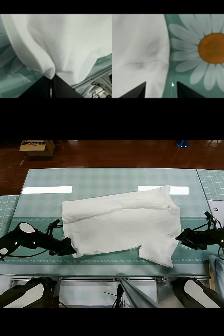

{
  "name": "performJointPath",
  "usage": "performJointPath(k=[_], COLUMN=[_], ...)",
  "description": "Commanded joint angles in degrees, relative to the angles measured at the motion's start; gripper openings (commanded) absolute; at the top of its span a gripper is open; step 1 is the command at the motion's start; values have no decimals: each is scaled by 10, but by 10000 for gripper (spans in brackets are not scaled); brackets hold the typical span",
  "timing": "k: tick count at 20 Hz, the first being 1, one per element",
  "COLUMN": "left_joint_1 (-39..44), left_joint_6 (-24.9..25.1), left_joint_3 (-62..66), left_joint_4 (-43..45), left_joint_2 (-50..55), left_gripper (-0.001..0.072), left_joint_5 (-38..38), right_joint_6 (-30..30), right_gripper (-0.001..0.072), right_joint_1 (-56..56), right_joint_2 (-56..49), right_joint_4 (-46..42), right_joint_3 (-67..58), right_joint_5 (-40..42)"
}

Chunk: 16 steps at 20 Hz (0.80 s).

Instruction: Fold the shirts.

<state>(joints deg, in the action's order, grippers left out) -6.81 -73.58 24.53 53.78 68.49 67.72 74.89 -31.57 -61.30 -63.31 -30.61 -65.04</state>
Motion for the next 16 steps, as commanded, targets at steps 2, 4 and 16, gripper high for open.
performJointPath(k=[2,4,16], left_joint_1=[-1,-1,-1], left_joint_6=[4,14,-33], left_joint_3=[1,4,252], left_joint_4=[-1,-3,-28], left_joint_2=[0,-1,-50], left_gripper=[20,20,19], left_joint_5=[-17,-17,-116], right_joint_6=[-18,-45,-80], right_gripper=[318,25,22], right_joint_1=[-1,-1,200], right_joint_2=[0,1,-35], right_joint_4=[70,130,302], right_joint_3=[56,55,-211], right_joint_5=[77,96,383])
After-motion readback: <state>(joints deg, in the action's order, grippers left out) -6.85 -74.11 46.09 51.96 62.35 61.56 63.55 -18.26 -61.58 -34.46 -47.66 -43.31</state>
